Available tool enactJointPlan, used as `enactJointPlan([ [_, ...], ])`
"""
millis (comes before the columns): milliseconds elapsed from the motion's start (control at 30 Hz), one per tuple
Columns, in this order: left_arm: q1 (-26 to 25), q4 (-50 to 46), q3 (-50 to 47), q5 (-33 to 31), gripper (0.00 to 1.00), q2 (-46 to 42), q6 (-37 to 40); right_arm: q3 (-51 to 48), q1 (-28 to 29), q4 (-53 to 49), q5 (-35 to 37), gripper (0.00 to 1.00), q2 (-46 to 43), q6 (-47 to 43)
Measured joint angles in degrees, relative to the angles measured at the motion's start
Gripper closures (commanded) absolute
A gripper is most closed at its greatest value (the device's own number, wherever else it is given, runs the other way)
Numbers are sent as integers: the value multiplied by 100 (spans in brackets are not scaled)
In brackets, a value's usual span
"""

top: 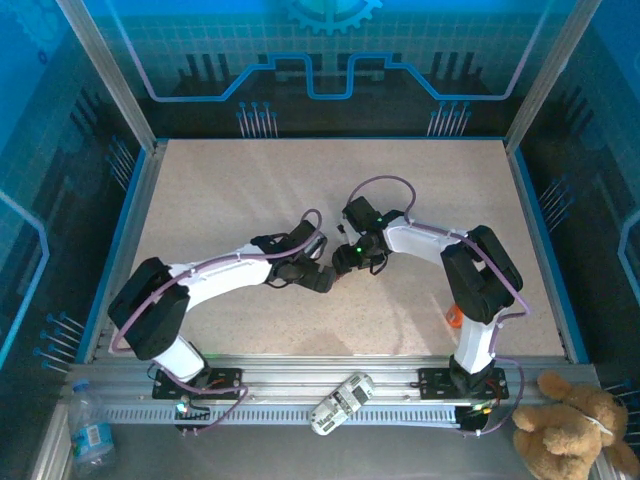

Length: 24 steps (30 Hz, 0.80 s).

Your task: Sort the pills into containers

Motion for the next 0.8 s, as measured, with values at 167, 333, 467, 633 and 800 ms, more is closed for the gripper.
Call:
enactJointPlan([
  [167, 87, 24, 22, -109, 1, 203, -7, -15, 0, 44, -2, 35, 0, 2],
  [333, 380, 138, 20, -131, 1, 205, -37, -44, 0, 85, -24, 35, 0, 22],
  [467, 588, 219, 20, -129, 1, 203, -48, -68, 0, 136, -63, 35, 0, 48],
  [633, 756, 302, 17, -122, 1, 203, -52, -103, -11, 208, -103, 35, 0, 105],
  [800, 841, 476, -107, -118, 1, 208, -125, -127, -22, 247, -149, 35, 0, 136],
])
